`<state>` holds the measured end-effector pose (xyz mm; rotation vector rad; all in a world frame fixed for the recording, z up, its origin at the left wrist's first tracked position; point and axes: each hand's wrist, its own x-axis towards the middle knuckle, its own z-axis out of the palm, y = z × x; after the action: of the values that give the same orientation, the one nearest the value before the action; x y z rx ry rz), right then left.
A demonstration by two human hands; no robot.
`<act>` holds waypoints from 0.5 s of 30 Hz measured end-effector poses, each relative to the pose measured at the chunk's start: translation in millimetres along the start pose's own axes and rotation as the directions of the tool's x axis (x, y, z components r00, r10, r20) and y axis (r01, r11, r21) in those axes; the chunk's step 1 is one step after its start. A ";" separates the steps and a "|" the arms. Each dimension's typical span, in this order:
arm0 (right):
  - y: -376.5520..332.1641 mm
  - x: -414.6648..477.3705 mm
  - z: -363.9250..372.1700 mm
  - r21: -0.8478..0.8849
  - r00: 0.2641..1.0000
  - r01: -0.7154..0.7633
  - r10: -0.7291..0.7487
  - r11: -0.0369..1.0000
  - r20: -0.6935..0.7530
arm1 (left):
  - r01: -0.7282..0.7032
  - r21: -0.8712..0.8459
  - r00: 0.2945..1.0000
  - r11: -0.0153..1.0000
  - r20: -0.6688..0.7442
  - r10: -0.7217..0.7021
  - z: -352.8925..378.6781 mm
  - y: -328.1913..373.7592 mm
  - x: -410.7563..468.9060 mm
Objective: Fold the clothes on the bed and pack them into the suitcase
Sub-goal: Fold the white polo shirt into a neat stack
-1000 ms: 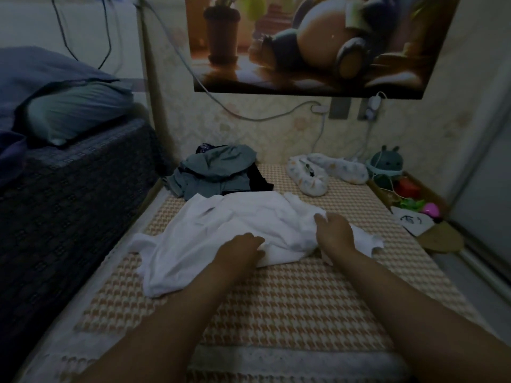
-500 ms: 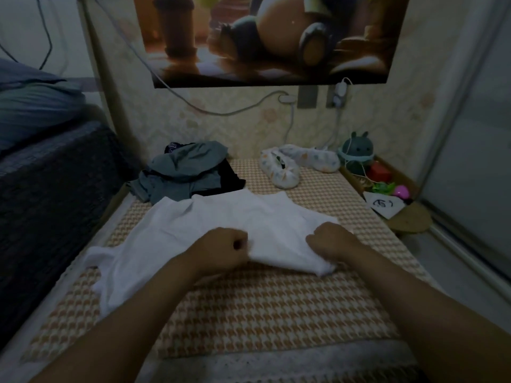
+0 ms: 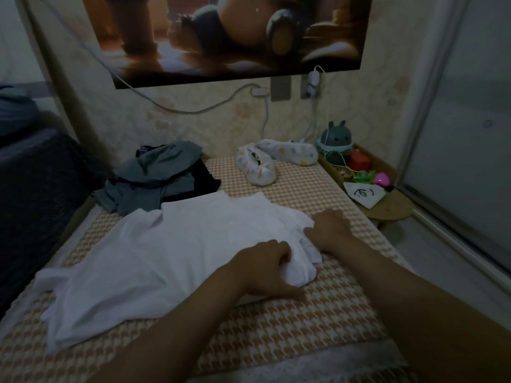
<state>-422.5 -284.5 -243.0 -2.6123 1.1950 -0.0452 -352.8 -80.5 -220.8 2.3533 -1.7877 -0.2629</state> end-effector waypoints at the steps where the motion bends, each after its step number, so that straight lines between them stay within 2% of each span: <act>1: -0.5 1.6 1.1 0.135 0.997 0.051 -0.043 0.989 -0.062 | -0.019 0.023 1.000 1.000 -0.014 0.019 5.3 0.7 5.0; 3: -0.2 1.5 -5.3 0.502 0.985 0.097 -0.010 0.860 -0.173 | -0.077 -0.031 0.994 0.997 -0.079 0.074 9.4 2.0 13.1; 4: 3.4 2.3 -10.3 0.587 0.971 0.116 0.032 0.801 -0.236 | -0.104 -0.083 0.986 0.991 -0.136 0.092 8.5 3.1 16.5; 5: 9.2 3.1 -15.8 0.557 0.950 0.135 0.054 0.819 -0.309 | -0.120 -0.144 0.974 0.982 -0.209 0.089 6.6 5.3 19.0; 7: 25.8 5.6 -21.4 0.295 0.903 0.088 0.048 0.952 -0.426 | -0.156 -0.279 0.937 0.948 -0.347 0.052 4.0 15.7 21.8; 8: 33.9 5.7 -21.7 0.159 0.893 0.043 0.034 0.986 -0.448 | -0.177 -0.333 0.935 0.926 -0.351 0.052 4.9 21.7 22.3; 9: 40.6 4.4 -21.4 0.065 0.892 0.007 0.023 0.998 -0.452 | -0.196 -0.362 0.950 0.911 -0.299 0.086 7.7 27.9 21.9; 12: 45.7 1.2 -13.7 -0.151 0.872 0.001 -0.075 0.988 -0.484 | -0.183 -0.410 0.978 0.894 0.016 0.208 18.3 42.3 19.1; 13: 40.3 0.2 -14.0 -0.193 0.849 0.042 -0.137 0.980 -0.511 | -0.168 -0.426 0.977 0.889 0.046 0.206 17.2 42.8 19.0; 15: 24.8 -6.0 -19.0 -0.230 0.829 0.096 -0.206 0.968 -0.521 | -0.173 -0.455 0.984 0.874 -0.035 0.176 9.1 37.2 16.1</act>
<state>-447.4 -299.8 -230.5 -2.9717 1.1895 -0.7913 -385.5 -106.1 -221.1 1.8541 -1.6983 -0.5950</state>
